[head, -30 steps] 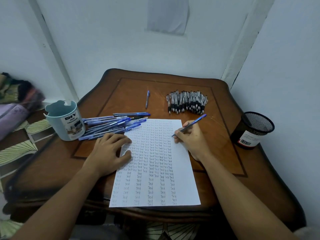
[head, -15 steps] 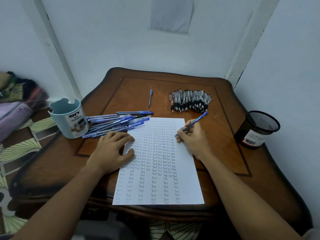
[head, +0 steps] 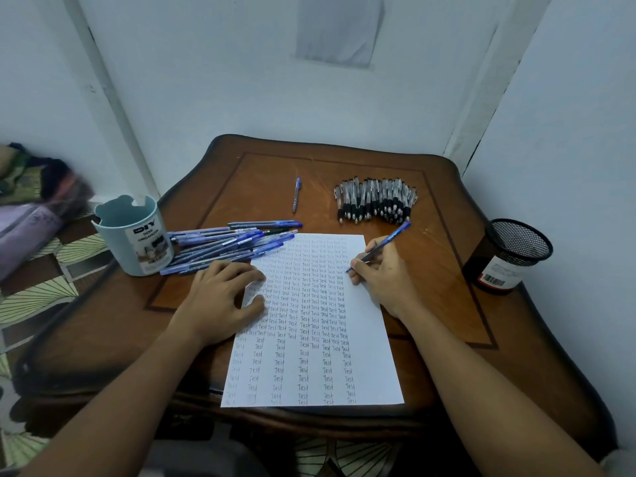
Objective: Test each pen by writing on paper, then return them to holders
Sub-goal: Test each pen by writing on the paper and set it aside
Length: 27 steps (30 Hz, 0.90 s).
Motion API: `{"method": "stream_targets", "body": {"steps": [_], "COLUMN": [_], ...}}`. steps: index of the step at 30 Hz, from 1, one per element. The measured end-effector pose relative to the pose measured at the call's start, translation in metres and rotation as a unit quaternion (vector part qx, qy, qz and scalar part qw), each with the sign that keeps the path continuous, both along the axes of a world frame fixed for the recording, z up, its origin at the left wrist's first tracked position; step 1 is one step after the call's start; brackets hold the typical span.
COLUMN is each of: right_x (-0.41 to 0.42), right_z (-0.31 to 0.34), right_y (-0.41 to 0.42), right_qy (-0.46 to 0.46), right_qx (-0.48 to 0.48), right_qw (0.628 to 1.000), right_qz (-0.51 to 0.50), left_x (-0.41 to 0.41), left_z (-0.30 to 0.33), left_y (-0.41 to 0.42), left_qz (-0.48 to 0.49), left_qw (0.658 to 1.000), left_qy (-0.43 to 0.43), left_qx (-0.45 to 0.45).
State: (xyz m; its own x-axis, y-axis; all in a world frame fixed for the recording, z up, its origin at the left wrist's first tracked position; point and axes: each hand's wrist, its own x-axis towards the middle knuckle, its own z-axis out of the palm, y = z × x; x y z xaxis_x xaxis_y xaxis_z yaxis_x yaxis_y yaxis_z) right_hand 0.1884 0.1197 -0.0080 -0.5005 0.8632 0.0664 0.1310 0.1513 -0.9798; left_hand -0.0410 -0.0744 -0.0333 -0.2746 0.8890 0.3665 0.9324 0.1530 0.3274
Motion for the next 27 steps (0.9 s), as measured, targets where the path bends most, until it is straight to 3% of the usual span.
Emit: {"method": "stream_targets", "body": {"steps": [27], "right_x": [-0.0006], "right_z": [0.0006], "right_y": [0.0002], "right_qy": [-0.001], "right_qx": [-0.005], "right_qw": [1.000], "right_qz": [-0.019], "left_x": [-0.0005], "left_z": [-0.0014], "left_y": [0.0003], "left_qz": [-0.001], "left_qw": [1.000], "left_qy": [0.003], "left_qx": [0.012]}}
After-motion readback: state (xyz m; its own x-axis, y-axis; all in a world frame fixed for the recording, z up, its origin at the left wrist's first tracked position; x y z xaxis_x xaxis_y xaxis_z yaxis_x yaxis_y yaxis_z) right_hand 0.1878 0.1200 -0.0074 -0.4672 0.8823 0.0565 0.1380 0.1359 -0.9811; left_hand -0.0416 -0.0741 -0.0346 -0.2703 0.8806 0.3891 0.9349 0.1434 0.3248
